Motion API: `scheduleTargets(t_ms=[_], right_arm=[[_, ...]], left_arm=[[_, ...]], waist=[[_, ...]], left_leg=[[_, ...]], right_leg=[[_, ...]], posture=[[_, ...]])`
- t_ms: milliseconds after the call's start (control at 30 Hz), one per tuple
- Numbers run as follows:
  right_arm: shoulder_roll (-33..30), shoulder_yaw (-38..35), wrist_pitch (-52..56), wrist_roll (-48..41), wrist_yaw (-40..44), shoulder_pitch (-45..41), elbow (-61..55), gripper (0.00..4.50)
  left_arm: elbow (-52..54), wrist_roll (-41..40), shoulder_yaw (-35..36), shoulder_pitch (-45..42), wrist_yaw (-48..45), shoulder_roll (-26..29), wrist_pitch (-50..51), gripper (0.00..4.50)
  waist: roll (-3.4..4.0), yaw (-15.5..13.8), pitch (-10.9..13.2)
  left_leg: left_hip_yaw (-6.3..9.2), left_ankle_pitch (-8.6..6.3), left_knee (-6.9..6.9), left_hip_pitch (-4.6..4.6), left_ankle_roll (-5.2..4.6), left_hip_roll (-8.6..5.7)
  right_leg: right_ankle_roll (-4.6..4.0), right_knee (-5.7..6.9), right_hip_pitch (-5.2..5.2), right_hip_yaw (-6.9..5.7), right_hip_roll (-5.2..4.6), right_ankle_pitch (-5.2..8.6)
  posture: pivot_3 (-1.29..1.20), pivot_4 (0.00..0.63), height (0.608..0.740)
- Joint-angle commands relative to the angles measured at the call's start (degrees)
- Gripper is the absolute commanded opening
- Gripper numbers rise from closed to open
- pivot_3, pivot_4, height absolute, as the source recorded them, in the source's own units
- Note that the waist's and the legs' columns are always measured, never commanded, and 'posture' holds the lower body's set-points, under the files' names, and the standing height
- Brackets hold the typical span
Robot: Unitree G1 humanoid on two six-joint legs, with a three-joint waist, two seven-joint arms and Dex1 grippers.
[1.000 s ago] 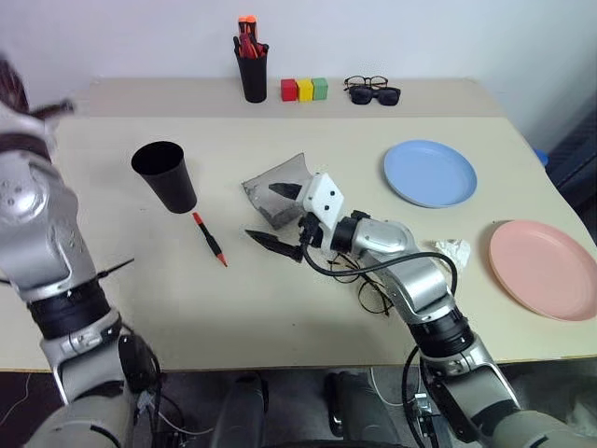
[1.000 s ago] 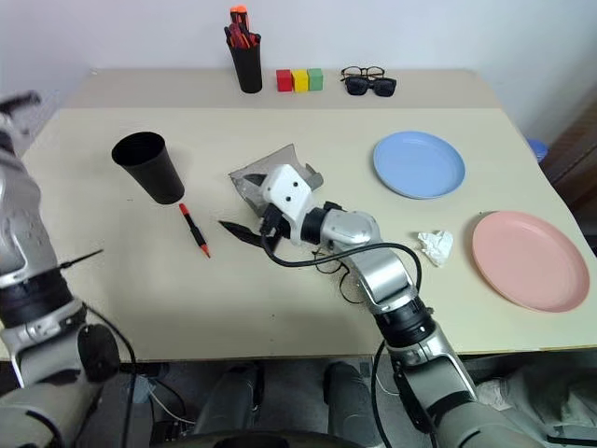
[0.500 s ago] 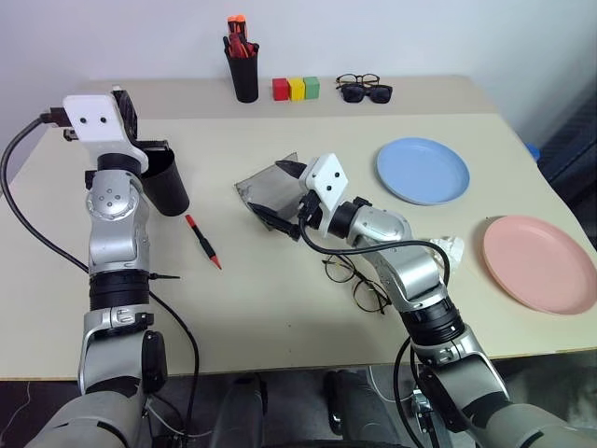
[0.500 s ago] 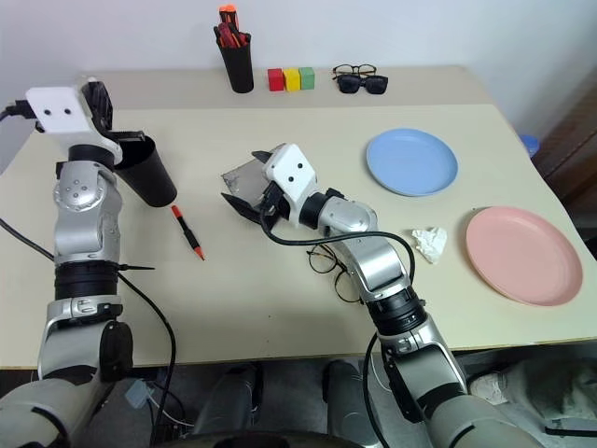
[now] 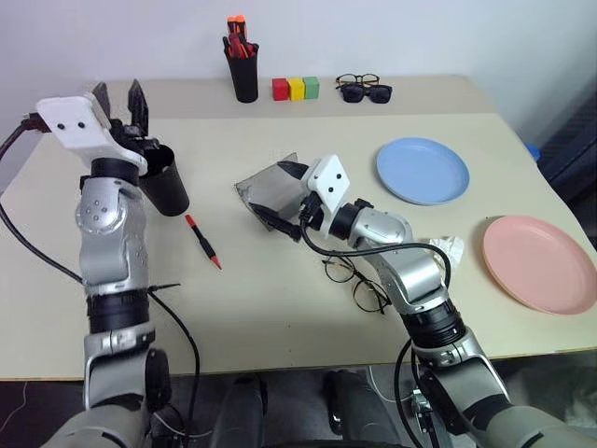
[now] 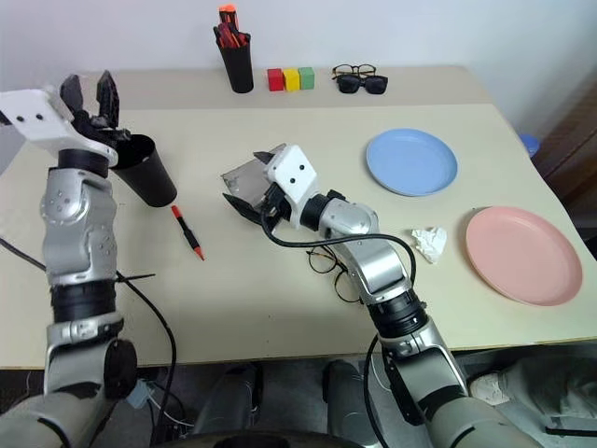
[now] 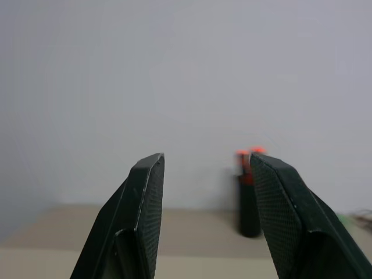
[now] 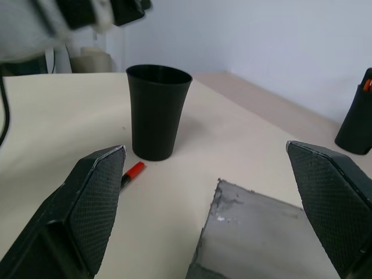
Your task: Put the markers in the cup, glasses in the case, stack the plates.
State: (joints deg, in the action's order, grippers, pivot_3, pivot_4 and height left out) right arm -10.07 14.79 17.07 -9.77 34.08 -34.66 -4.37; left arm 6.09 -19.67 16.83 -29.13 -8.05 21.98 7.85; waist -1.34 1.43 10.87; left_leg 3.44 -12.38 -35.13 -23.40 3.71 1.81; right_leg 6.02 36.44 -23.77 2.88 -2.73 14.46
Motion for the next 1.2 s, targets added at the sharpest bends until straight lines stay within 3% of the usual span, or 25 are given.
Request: scheduleTargets(t_ms=[33, 167, 267, 433, 567, 833, 900, 1067, 1133, 1200], right_arm=[[-0.1, -1.1, -0.8, -0.6, 0.6, -0.3, -2.0, 4.50], [-0.4, -1.3, -0.9, -0.7, 1.0, -0.4, -1.6, 4.50], [-0.4, -1.3, -0.8, -0.8, 1.5, -0.4, -1.4, 4.50], [-0.2, -0.9, -1.1, -0.6, 2.2, -0.6, -1.1, 4.50], [-0.1, -0.7, -0.9, -0.7, 2.9, -0.5, -1.2, 4.50], [-0.3, -0.6, -0.7, -0.3, 3.1, 0.3, -2.3, 4.50], [-0.5, -0.6, -0.3, -0.4, 3.2, 0.7, -2.7, 4.50], [-1.3, -0.3, 0.1, -0.6, 4.2, 1.6, -3.6, 4.50], [-1.4, -0.3, 0.0, -0.5, 4.3, 1.7, -3.5, 4.50], [-1.4, -0.3, 0.1, -0.5, 4.3, 1.6, -3.5, 4.50]], left_arm=[[15.0, -7.7, -2.9, 8.5, -6.7, 4.0, 11.5, 2.88], [24.3, -12.2, -2.7, 17.2, -6.0, 7.8, 24.4, 4.47], [25.8, -12.2, -2.2, 18.5, 1.1, 7.8, 36.6, 4.47], [21.6, -9.0, 0.9, 11.4, 18.0, 0.4, 60.4, 4.47], [16.3, -4.1, 2.2, 5.7, 24.7, -5.7, 65.5, 4.47], [9.0, -0.7, 0.9, 1.0, 23.4, -10.2, 67.1, 4.47], [7.8, 0.4, 1.6, 0.2, 23.5, -11.0, 66.9, 3.67], [7.2, 2.5, 0.8, -0.7, 21.9, -11.0, 65.3, 1.09], [9.6, 1.0, -1.6, 0.3, 16.3, -9.2, 62.2, 0.07], [12.5, -0.9, -2.7, 1.4, 11.4, -7.9, 60.8, 0.07]], waist=[[0.01, 0.1, 0.0], [0.03, 0.9, 0.0], [0.02, 0.9, 0.0], [0.00, 0.9, 0.0], [-0.02, 0.9, 0.0], [-0.01, 0.9, 0.0], [-0.01, 0.9, 0.0], [-0.01, 0.5, 0.0], [-0.01, 0.4, 0.0], [-0.01, 0.5, 0.0]], left_leg=[[0.00, 0.00, 0.00, 0.00, 0.00, 0.00], [0.02, 0.00, -0.03, 0.03, 0.00, 0.02], [0.04, 0.00, -0.04, 0.04, -0.01, 0.02], [0.08, -0.01, -0.10, 0.05, -0.02, 0.01], [0.08, 0.00, -0.10, 0.05, -0.02, -0.01], [0.08, 0.01, -0.08, 0.07, 0.00, -0.01], [0.07, 0.01, -0.09, 0.07, 0.01, -0.02], [0.07, 0.01, -0.10, 0.07, 0.01, -0.04], [0.07, 0.01, -0.10, 0.07, 0.01, -0.05], [0.07, 0.01, -0.09, 0.05, 0.03, -0.04]], right_leg=[[0.00, 0.04, -0.01, 0.00, 0.00, 0.00], [-0.02, 0.11, 0.00, 0.00, 0.03, 0.01], [-0.03, 0.12, 0.01, -0.01, 0.03, 0.02], [-0.01, 0.17, 0.04, -0.02, 0.05, 0.02], [-0.01, 0.18, 0.03, -0.02, 0.04, 0.02], [-0.03, 0.20, 0.00, -0.02, 0.04, 0.02], [-0.02, 0.20, 0.01, -0.02, 0.03, 0.02], [-0.02, 0.18, 0.04, -0.02, 0.01, 0.02], [-0.02, 0.16, 0.05, -0.02, 0.00, 0.02], [-0.02, 0.16, 0.03, -0.02, 0.00, 0.02]], posture=[[0.00, 0.150, 0.740], [0.00, 0.150, 0.740], [0.00, 0.150, 0.740], [0.00, 0.150, 0.740], [0.00, 0.150, 0.740], [0.00, 0.150, 0.740], [0.00, 0.150, 0.740], [0.00, 0.150, 0.740], [0.00, 0.150, 0.740], [0.00, 0.150, 0.740]])
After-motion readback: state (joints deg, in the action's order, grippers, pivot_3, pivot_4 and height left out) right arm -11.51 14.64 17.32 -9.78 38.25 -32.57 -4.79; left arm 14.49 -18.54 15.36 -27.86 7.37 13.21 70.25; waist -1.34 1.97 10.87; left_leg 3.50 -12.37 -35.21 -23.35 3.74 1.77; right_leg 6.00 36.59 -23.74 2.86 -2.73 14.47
